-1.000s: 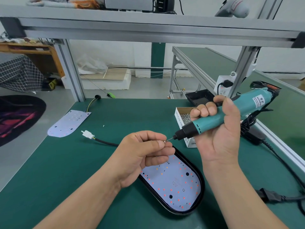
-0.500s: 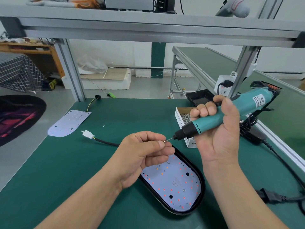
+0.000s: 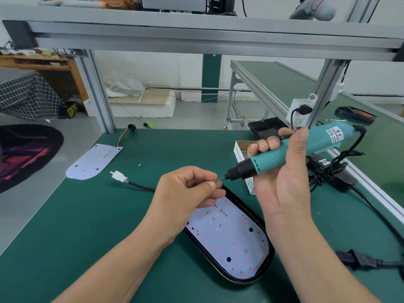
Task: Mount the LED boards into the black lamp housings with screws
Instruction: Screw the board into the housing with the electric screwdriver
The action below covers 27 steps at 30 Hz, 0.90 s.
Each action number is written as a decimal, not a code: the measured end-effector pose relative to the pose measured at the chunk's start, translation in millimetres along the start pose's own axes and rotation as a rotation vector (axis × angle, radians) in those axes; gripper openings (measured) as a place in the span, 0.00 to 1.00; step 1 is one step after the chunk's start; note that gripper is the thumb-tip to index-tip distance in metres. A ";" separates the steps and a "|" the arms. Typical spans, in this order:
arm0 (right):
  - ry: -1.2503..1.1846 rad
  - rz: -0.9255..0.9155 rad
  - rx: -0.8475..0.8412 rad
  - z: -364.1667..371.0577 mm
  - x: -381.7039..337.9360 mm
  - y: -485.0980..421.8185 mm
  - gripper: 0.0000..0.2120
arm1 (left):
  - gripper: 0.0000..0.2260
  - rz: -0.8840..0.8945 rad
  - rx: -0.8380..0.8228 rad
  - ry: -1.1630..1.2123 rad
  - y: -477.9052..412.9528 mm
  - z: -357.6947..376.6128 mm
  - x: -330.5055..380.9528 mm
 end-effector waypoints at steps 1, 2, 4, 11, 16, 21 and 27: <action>-0.004 0.004 0.019 -2.7 0.6 -0.2 0.15 | 0.06 0.009 -0.002 -0.014 0.4 0.9 0.5; -0.013 0.010 0.039 -5.3 1.4 -0.3 0.15 | 0.06 0.024 -0.001 -0.028 1.1 1.6 1.3; -0.033 0.027 0.088 -11.0 4.1 -0.4 0.15 | 0.07 0.050 0.003 -0.052 2.7 3.3 2.5; -0.084 0.058 0.174 -19.3 7.4 0.0 0.16 | 0.17 0.052 -0.100 -0.138 4.9 13.8 3.3; -0.111 0.041 0.182 -22.7 -1.1 -8.0 0.15 | 0.17 0.042 0.253 -0.853 1.4 -42.2 29.0; -0.096 0.023 0.183 -27.1 -4.2 -13.0 0.14 | 0.27 -0.498 -0.229 -1.147 3.5 -56.6 -25.4; -0.057 0.018 0.133 -24.6 -3.8 -11.9 0.15 | 0.12 -0.394 -0.217 -0.734 -8.8 -25.7 -30.4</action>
Point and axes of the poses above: each hand's wrist, its own y-axis away from the middle knuckle, its own z-axis out of the palm, x = y × z, the point moved 9 cm from there along -y, towards the middle knuckle, and after that the axes turned 14 degrees about -z, right-handed, at the moved point
